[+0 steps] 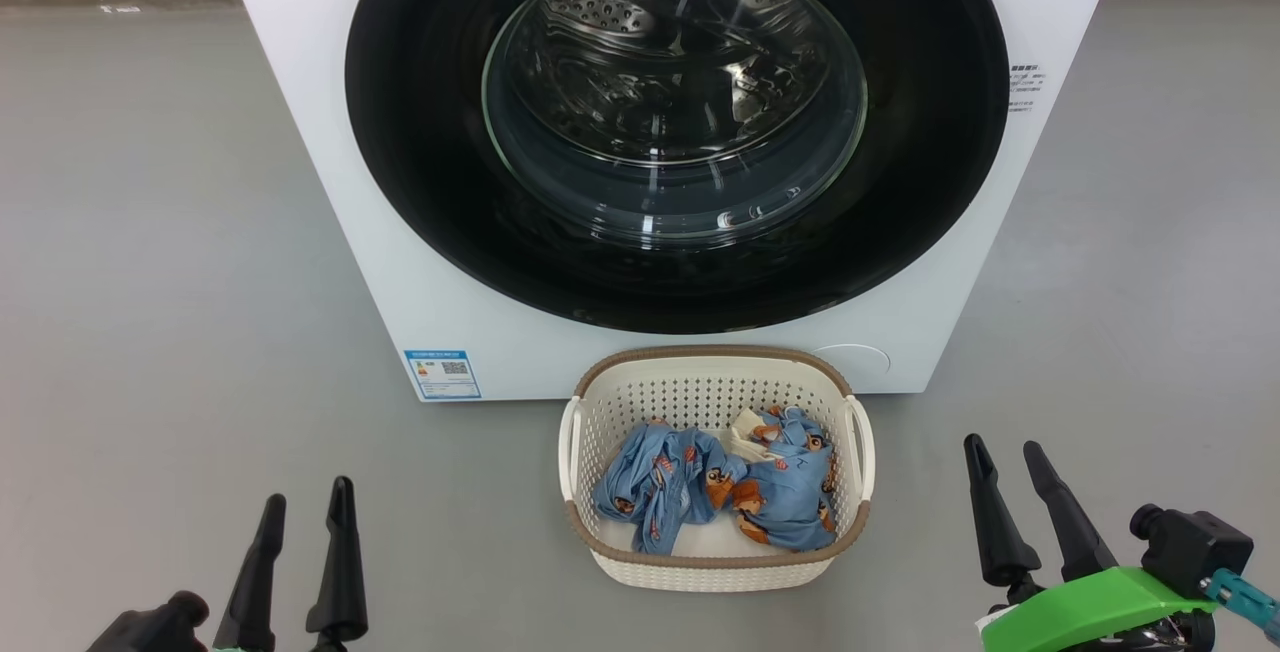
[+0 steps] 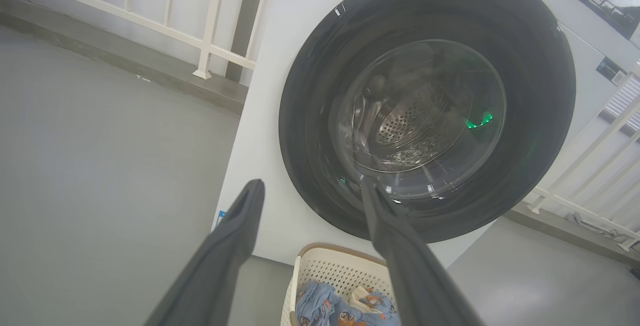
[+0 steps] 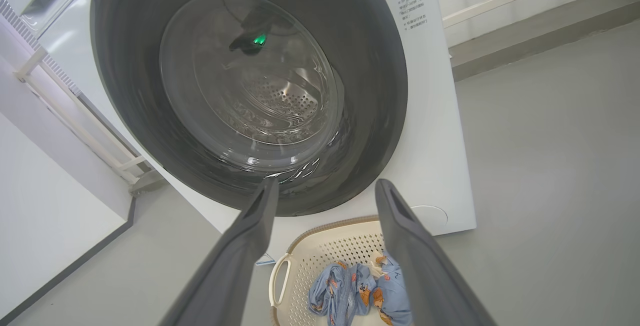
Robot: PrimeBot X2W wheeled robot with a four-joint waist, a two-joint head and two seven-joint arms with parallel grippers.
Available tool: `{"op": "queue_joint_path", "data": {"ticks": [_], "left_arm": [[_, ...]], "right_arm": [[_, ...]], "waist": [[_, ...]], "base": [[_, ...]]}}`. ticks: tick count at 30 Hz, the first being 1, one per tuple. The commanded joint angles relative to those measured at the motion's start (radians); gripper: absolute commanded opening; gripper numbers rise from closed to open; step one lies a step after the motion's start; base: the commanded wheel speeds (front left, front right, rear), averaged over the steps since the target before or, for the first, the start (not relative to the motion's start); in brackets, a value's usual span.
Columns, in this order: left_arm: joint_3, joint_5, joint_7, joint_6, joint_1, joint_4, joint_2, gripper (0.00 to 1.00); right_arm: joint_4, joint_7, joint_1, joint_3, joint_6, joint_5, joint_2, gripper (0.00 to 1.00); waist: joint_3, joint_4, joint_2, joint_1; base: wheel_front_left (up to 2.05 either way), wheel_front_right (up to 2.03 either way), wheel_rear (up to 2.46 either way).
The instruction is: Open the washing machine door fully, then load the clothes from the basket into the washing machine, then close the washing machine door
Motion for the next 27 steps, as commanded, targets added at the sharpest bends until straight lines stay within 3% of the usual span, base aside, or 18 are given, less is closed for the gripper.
{"op": "queue_joint_path", "data": {"ticks": [1, 23, 27], "left_arm": [[0.022, 0.035, -0.015, -0.01, -0.007, -0.03, 0.02, 1.0], [0.042, 0.276, -0.075, -0.016, -0.01, 0.02, 0.022, 1.0], [0.046, 0.278, -0.075, -0.016, -0.012, 0.019, 0.02, 1.0]], "right_arm": [[-0.022, -0.015, -0.005, 0.008, 0.005, -0.042, -0.001, 1.0], [-0.019, -0.051, 0.031, -0.059, 0.006, -0.302, 0.03, 1.0], [-0.018, -0.051, 0.031, -0.062, 0.006, -0.302, 0.032, 1.0]], "waist": [[0.0, 0.0, -0.0001, 0.0], [-0.002, 0.003, -0.0001, 0.0], [0.001, 0.0, -0.0001, 0.0]], "base": [[0.0, 0.0, 0.0], [0.0, 0.0, 0.0], [0.0, 0.0, 0.0]]}}
